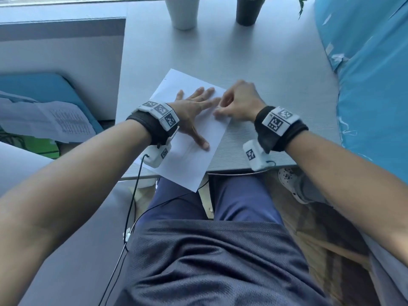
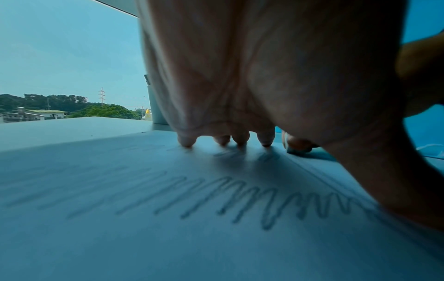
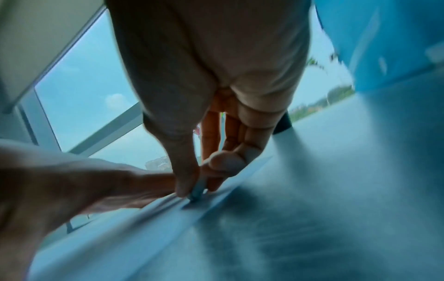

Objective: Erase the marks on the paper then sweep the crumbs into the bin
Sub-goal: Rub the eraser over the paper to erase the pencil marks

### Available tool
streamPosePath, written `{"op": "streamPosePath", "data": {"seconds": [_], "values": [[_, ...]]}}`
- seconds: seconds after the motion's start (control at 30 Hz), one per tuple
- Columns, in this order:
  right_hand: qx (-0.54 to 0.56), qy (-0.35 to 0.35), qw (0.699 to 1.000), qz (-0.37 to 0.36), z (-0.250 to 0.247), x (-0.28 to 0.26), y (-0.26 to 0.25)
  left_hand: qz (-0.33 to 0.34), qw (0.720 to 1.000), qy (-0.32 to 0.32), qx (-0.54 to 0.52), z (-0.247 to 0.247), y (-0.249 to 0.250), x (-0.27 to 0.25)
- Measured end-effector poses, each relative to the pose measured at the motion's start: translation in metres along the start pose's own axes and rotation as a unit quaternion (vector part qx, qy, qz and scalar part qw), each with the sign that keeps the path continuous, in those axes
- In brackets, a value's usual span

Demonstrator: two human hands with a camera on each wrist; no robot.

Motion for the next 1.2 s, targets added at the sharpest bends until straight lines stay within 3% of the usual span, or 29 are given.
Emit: {"op": "streamPosePath", "data": {"seconds": [0.03, 0.17, 0.27, 0.3, 0.4, 0.43, 0.57, 0.7, 0.83, 0.97, 1.1, 1.2], "values": [[0.005, 0.014, 1.0, 0.009, -0.004, 0.002, 0.003, -0.002, 1.0, 0.0, 0.0, 0.0, -0.001, 0.0], [-0.04, -0.072, 0.995, -0.049, 0.022, -0.013, -0.014, 0.003, 1.0, 0.004, 0.004, 0.0, -0.001, 0.001], [-0.009, 0.01, 1.0, 0.008, -0.011, 0.007, 0.008, 0.001, 1.0, -0.001, -0.004, 0.001, -0.001, -0.001], [-0.013, 0.009, 1.0, 0.009, -0.011, 0.007, 0.008, -0.001, 1.0, -0.002, -0.003, 0.001, -0.001, -0.002], [-0.05, -0.095, 0.993, -0.056, 0.025, -0.012, -0.015, 0.004, 1.0, 0.001, 0.006, 0.001, -0.001, 0.0], [-0.05, -0.096, 0.992, -0.06, 0.023, -0.012, -0.015, 0.006, 1.0, 0.0, 0.006, 0.0, 0.0, 0.0], [-0.009, 0.044, 0.999, 0.027, -0.039, 0.024, 0.017, 0.007, 1.0, 0.002, -0.011, -0.001, -0.001, -0.003], [-0.005, 0.019, 0.999, 0.028, -0.03, 0.026, 0.015, 0.01, 1.0, 0.016, -0.01, -0.002, -0.001, -0.001], [0.021, 0.047, 0.997, 0.054, -0.02, 0.022, 0.015, 0.002, 1.0, 0.015, -0.007, -0.003, -0.002, -0.002], [0.006, -0.04, 0.999, -0.008, 0.014, 0.003, -0.005, 0.004, 1.0, 0.016, -0.006, -0.001, -0.003, -0.001], [0.036, 0.069, 0.995, 0.056, -0.022, 0.022, 0.016, 0.002, 1.0, 0.022, -0.011, -0.003, -0.003, -0.002], [-0.008, -0.033, 0.999, -0.021, 0.019, -0.002, -0.017, 0.001, 1.0, 0.015, -0.005, -0.002, -0.002, -0.001]]}}
Point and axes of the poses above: each hand's wrist, its own x-axis towards the middle knuckle, its own z-axis out of the palm, y = z × x, the point moved 10 cm from there along x, towards the middle knuckle, and after that the axes turned 2 degrees about y, right-handed, at the moved point
